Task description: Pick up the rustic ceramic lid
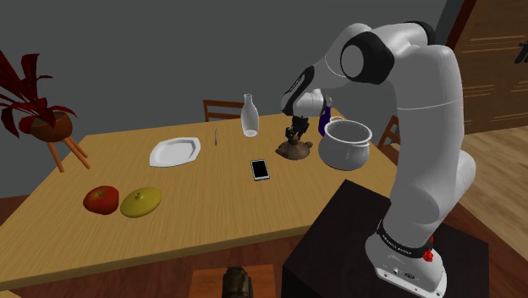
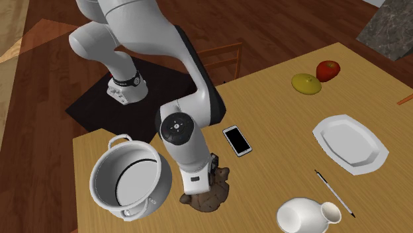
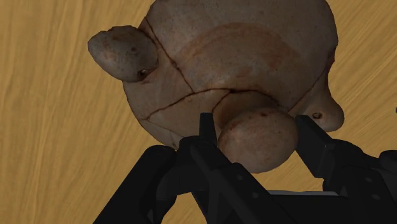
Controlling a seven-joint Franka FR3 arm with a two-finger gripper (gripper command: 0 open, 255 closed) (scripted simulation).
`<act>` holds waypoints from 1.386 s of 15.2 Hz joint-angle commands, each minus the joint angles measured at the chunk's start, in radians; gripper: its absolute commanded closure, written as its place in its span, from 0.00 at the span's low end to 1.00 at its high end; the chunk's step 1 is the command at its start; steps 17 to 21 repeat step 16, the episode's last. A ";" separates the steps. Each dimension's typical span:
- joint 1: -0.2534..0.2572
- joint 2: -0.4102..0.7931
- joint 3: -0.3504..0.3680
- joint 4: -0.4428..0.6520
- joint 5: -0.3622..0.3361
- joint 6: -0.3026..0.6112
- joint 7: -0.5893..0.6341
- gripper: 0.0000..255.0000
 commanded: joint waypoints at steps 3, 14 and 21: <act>0.012 -0.036 -0.017 0.000 -0.026 -0.034 0.021 1.00; 0.042 -0.142 -0.061 0.012 -0.105 -0.146 0.087 1.00; 0.042 -0.144 -0.061 0.012 -0.106 -0.147 0.088 1.00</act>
